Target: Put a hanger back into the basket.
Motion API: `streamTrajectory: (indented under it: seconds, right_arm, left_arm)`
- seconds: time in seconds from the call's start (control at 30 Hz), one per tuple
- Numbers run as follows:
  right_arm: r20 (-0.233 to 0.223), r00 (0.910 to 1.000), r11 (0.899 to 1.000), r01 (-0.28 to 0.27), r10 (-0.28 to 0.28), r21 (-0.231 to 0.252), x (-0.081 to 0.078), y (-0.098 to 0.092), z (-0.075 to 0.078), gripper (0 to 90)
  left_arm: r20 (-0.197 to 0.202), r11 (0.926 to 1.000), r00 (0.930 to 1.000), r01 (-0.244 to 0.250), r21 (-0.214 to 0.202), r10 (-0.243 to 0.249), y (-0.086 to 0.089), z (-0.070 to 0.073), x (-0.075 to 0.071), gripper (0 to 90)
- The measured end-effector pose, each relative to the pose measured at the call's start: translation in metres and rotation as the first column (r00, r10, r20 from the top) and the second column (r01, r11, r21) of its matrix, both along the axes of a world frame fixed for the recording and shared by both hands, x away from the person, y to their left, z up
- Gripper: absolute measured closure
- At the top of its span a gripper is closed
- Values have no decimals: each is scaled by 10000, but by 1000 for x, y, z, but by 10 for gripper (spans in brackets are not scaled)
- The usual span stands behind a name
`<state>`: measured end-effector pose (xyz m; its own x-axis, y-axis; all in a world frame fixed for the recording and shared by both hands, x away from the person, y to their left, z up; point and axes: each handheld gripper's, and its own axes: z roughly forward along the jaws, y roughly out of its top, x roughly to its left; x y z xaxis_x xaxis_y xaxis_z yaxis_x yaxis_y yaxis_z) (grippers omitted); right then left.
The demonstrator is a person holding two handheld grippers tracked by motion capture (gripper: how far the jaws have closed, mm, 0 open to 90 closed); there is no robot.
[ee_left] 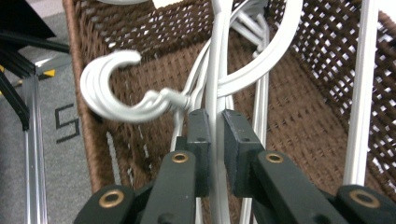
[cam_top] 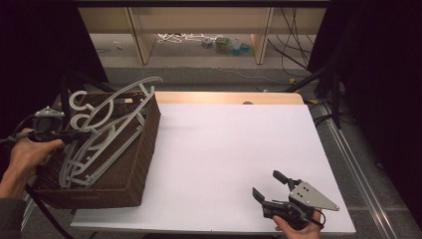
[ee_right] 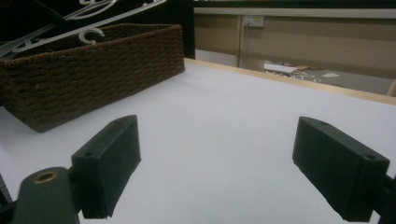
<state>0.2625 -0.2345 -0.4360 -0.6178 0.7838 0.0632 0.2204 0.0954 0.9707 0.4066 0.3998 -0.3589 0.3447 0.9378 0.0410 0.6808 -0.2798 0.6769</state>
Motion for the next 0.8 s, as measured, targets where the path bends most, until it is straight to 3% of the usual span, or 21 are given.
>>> streamTrajectory:
  seconds: [0.17, 0.2, 0.57, 0.67, 0.8]
  right_arm:
    - [9, 10000, 10000, -2, 2, 20, 0, 0, 0, 159]
    - [-203, 9998, 9998, -19, 15, -179, -1, -1, 1, 159]
    - [-37, 10000, 10000, 16, -17, -93, 0, 0, 0, 159]
    - [-73, 10000, 10000, -27, 26, -74, 0, 1, 0, 159]
    - [-89, 10000, 10000, -13, 12, -77, 0, 0, 0, 159]
  left_arm:
    - [-114, 9996, 9995, -292, -6, 292, 9, -6, -4, 818]
    - [-162, 9994, 9993, -321, 104, 323, 11, -7, -5, 818]
    - [-334, 9959, 9966, -729, 534, 748, 21, -21, -7, 816]
    - [-468, 9947, 9961, -715, 734, 751, 23, -23, -8, 815]
    - [-465, 9960, 9970, -584, 670, 616, 22, -26, -9, 813]
